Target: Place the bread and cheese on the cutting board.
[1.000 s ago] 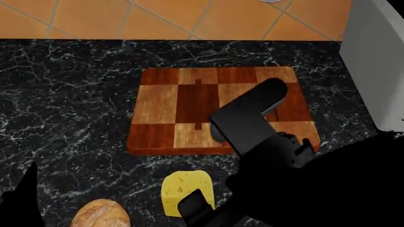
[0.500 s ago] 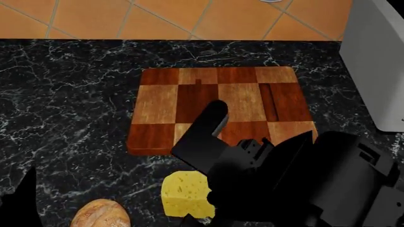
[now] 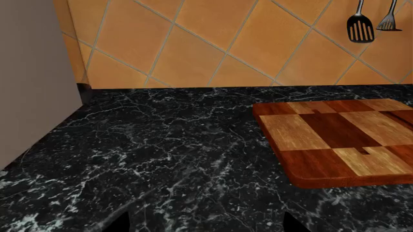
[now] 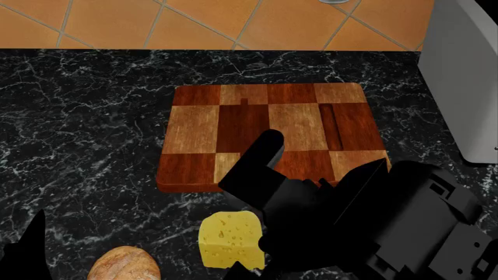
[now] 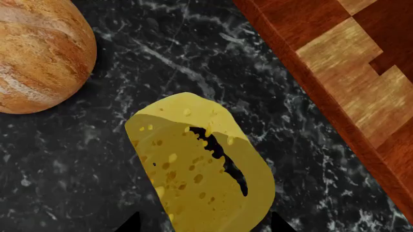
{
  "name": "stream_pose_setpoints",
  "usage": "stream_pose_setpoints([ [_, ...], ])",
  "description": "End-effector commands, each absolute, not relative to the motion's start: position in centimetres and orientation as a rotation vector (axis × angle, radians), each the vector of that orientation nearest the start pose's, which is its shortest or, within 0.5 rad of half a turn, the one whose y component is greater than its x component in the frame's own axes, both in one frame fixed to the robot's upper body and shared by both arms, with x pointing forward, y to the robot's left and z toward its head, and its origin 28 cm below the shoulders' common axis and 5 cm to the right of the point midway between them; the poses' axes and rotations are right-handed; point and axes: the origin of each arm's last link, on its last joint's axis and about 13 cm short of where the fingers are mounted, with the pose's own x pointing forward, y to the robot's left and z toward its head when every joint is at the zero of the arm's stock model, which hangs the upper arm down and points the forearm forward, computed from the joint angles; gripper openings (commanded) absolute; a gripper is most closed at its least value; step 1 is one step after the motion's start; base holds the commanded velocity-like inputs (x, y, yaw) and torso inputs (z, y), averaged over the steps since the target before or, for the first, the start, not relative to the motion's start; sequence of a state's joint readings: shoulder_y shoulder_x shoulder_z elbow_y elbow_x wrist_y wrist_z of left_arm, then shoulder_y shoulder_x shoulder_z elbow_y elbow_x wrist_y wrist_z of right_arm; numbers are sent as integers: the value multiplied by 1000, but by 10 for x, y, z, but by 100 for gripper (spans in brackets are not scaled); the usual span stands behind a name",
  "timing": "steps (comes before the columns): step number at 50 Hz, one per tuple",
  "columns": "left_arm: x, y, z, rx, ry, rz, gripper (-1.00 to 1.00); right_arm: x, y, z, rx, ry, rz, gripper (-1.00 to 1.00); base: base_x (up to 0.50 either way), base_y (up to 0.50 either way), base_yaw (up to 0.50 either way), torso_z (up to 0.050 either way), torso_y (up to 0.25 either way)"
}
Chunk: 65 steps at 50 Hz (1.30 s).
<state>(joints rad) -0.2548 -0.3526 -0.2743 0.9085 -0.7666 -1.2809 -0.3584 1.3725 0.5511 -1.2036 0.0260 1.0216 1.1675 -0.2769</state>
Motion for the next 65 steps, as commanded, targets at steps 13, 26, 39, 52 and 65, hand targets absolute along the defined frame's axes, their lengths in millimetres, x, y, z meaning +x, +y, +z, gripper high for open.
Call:
stream_pose_setpoints([
  [13, 183, 254, 165, 20, 117, 2, 100, 320, -99, 164, -684, 791, 769, -100, 4, 6, 10, -5, 0],
  [26, 183, 252, 164, 21, 119, -3, 100, 303, -109, 209, -582, 644, 649, -100, 3, 3, 6, -2, 0],
  [39, 181, 251, 167, 23, 119, -4, 100, 315, -128, 250, -386, 528, 466, -100, 0, 0, 0, 0, 0],
  [52, 180, 253, 170, 13, 116, 5, 100, 399, -129, 278, -316, 574, 316, -100, 0, 0, 0, 0, 0],
  [65, 186, 255, 162, 1, 120, 2, 100, 414, -119, 260, -334, 699, 282, -100, 0, 0, 0, 0, 0],
])
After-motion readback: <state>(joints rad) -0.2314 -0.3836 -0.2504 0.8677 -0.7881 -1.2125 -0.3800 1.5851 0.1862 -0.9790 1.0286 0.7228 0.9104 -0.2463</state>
